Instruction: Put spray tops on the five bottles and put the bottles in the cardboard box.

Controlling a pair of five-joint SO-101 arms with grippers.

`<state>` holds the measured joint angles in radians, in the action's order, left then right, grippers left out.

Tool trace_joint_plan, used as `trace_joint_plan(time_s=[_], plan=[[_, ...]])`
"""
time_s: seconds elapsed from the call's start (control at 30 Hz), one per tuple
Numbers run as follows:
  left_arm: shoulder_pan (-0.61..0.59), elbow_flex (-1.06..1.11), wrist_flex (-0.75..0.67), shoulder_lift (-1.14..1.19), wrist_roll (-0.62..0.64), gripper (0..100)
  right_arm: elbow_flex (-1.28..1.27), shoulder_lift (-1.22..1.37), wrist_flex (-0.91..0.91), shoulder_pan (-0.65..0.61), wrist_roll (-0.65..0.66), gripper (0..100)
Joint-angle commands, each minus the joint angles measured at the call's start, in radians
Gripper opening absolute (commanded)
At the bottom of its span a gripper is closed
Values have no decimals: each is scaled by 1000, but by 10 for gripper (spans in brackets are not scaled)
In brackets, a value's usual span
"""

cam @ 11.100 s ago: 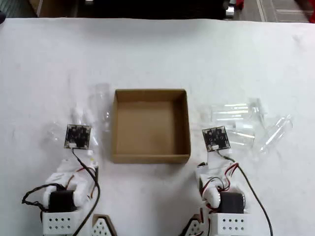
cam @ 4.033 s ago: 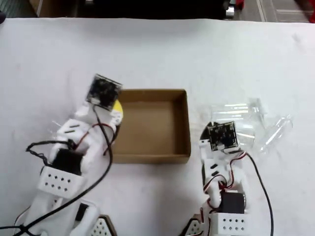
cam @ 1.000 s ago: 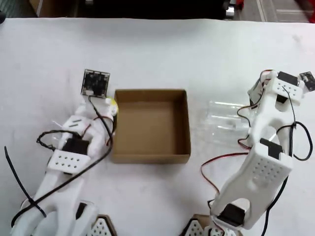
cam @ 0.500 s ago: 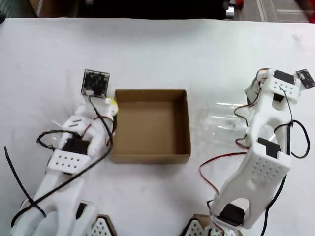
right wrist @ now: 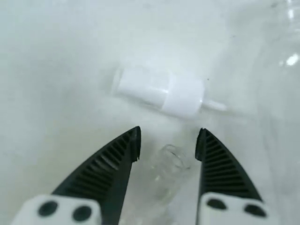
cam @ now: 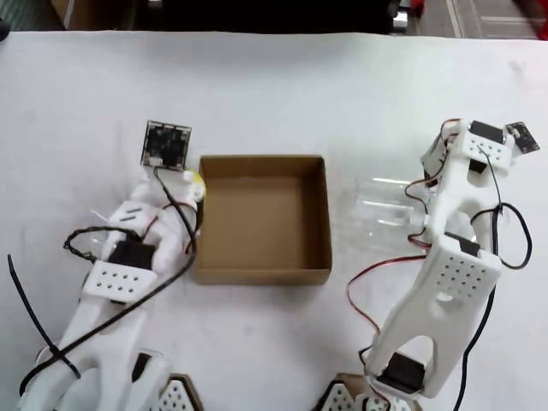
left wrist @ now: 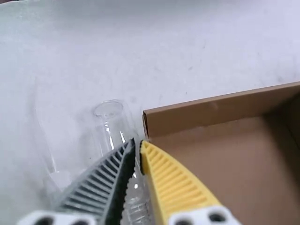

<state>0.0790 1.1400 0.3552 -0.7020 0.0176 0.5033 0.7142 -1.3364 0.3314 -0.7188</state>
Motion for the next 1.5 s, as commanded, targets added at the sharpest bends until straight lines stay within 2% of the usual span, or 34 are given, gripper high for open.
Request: trace_joint_plan(time_s=[0.0, 0.43, 0.67, 1.47], plan=[[1, -5, -26, 1, 8, 24, 66, -12, -39, -16, -5, 173], [1, -5, -26, -2, 8, 24, 64, -5, -44, -50, -6, 171], [1, -5, -26, -4, 8, 24, 64, -5, -38, -51, 2, 13], [2, -11, -26, -7, 8, 24, 84, -77, -1, 4, 29, 26]])
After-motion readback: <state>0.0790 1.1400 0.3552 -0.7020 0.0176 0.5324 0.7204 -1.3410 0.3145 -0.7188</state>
